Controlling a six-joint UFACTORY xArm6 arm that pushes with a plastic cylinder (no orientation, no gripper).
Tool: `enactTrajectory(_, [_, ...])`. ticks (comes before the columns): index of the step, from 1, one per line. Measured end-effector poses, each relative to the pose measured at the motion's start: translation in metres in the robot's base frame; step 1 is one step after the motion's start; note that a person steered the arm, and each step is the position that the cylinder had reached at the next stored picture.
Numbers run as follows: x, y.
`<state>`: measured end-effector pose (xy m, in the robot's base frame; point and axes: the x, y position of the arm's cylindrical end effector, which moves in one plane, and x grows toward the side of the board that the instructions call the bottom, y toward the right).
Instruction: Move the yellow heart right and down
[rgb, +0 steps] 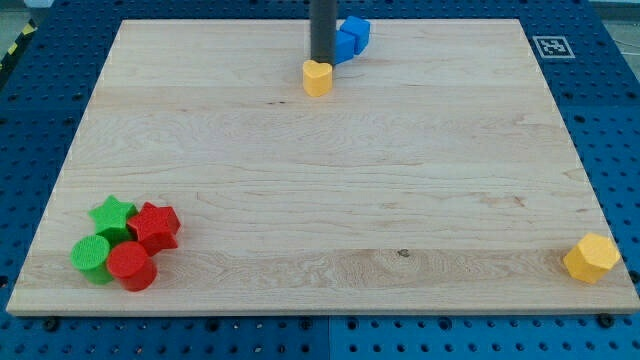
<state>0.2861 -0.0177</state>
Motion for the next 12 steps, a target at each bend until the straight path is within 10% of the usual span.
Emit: enactTrajectory(12, [0.046, 0.075])
